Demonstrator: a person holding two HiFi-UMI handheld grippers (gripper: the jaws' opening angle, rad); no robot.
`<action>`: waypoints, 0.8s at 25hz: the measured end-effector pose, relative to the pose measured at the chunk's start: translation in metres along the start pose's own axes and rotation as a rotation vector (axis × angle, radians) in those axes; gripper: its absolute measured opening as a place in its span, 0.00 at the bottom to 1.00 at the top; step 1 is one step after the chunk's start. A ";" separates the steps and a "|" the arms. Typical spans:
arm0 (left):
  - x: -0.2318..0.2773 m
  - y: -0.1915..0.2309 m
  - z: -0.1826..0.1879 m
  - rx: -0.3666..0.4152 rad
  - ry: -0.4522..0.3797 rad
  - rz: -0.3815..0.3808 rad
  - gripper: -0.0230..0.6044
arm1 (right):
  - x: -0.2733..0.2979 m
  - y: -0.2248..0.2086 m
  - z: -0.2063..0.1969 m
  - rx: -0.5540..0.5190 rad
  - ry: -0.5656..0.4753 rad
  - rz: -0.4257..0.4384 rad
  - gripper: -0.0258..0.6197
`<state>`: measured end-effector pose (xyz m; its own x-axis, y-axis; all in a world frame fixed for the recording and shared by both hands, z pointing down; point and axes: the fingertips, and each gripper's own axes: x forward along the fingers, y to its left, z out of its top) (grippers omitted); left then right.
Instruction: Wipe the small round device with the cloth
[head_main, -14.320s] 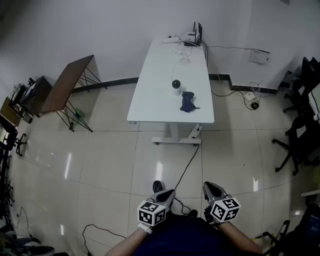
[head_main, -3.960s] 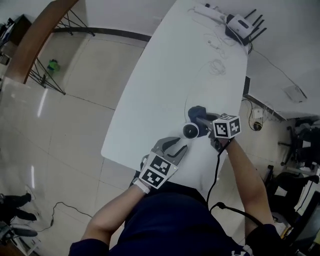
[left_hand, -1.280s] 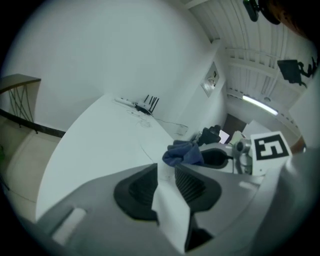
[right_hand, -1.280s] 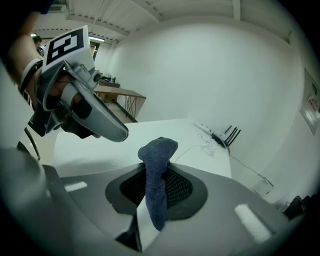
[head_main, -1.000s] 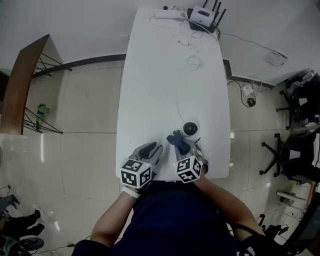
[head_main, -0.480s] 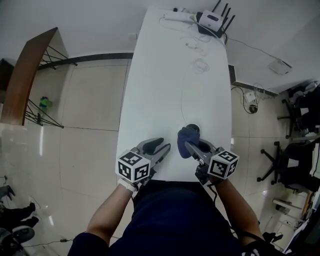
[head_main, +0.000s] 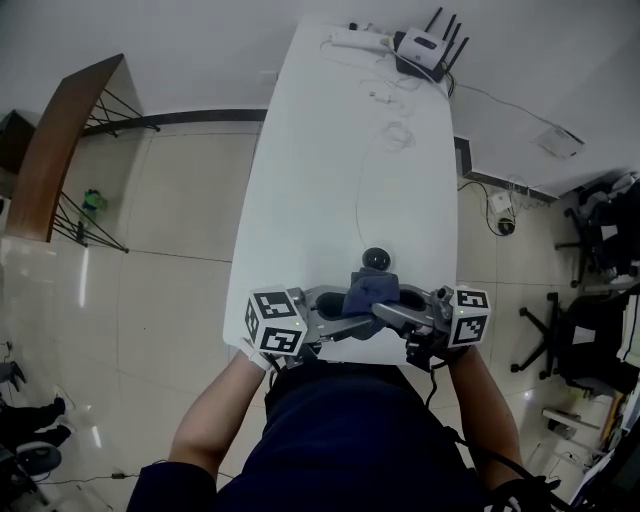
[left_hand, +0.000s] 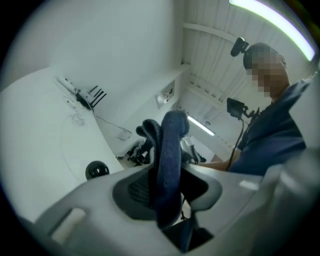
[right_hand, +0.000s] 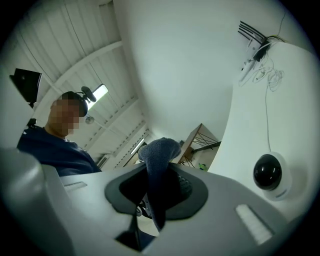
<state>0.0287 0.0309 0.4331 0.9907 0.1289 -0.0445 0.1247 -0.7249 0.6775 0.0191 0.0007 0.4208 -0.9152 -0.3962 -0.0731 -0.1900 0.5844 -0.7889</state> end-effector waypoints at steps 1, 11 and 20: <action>0.000 0.001 -0.002 -0.016 -0.016 0.010 0.21 | 0.000 -0.002 -0.001 -0.005 0.001 -0.013 0.17; -0.060 0.108 -0.035 -0.175 -0.010 0.529 0.18 | -0.052 -0.065 0.021 0.039 -0.236 -0.418 0.33; -0.035 0.213 -0.071 -0.306 0.409 0.636 0.18 | -0.086 -0.070 0.012 0.073 -0.363 -0.582 0.23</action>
<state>0.0169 -0.0799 0.6314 0.7611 0.0350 0.6477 -0.5337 -0.5337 0.6560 0.1155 -0.0148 0.4750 -0.4921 -0.8507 0.1849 -0.5785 0.1608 -0.7997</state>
